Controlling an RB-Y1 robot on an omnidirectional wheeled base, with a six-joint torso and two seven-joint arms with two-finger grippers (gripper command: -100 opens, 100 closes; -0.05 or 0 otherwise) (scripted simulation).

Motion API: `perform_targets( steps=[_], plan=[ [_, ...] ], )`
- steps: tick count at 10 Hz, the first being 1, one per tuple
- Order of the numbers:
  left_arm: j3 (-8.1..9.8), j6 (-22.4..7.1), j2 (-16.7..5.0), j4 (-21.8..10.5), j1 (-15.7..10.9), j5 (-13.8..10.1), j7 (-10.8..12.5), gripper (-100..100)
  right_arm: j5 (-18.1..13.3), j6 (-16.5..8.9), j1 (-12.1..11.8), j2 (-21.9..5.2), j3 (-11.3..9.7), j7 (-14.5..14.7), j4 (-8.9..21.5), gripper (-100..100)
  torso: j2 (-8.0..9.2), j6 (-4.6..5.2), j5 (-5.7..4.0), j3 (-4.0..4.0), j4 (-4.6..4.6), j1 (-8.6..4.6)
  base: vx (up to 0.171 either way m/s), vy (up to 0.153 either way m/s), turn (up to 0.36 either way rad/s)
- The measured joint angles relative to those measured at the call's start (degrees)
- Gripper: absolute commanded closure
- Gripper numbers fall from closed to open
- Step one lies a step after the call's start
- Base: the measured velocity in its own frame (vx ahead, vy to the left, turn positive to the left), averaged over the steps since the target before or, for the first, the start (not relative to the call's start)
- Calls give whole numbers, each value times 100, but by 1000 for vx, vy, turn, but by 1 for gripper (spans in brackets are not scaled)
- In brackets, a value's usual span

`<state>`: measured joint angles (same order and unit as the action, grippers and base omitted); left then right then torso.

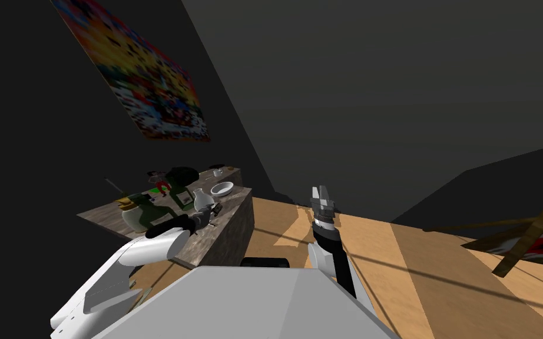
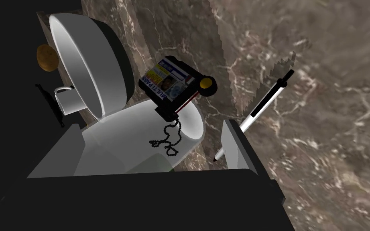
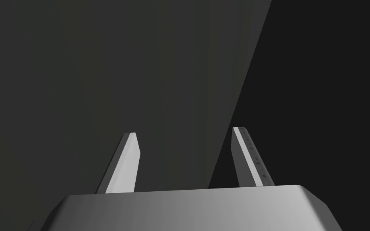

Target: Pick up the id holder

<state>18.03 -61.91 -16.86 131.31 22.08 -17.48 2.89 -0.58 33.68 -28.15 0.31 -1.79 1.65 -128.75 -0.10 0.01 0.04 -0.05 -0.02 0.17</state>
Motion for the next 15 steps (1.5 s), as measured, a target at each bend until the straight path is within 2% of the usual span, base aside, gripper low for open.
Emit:
perform_targets(
  steps=[3,6,7,8,11,12,15],
  plan=[
    [148,-463,-151,-50,-13,-89,-12,-100,0,0,0,0,0,0,0,0,-3,-1,1,-2,-1,3,28,49,-101],
    [295,-785,-297,-148,-11,-202,-48,-100,0,0,0,0,0,0,0,0,-1,-1,0,-1,-1,0,17,38,-92],
    [298,-805,-300,-148,-10,-204,-49,0,0,0,-1,0,0,0,0,0,2,-3,-1,1,0,-8,0,0,0],
    [298,-803,-300,-148,-10,-204,-49,-100,0,0,0,0,0,0,0,0,5,-3,-3,2,1,-15,12,6,-20],
    [248,-590,-282,-441,-88,-142,-86,-100,0,0,-1,0,0,0,0,0,-2,-2,-2,-1,-1,-15,15,9,-14],
    [244,-572,-281,-453,-91,-138,-89,100,0,0,-1,0,0,0,0,0,2,-3,-3,1,0,-17,0,0,0],
    [239,-588,-276,-461,-79,-140,-88,100,0,0,0,0,0,0,0,0,0,2,-10,3,7,-21,-2,-1,4]
  ],
)
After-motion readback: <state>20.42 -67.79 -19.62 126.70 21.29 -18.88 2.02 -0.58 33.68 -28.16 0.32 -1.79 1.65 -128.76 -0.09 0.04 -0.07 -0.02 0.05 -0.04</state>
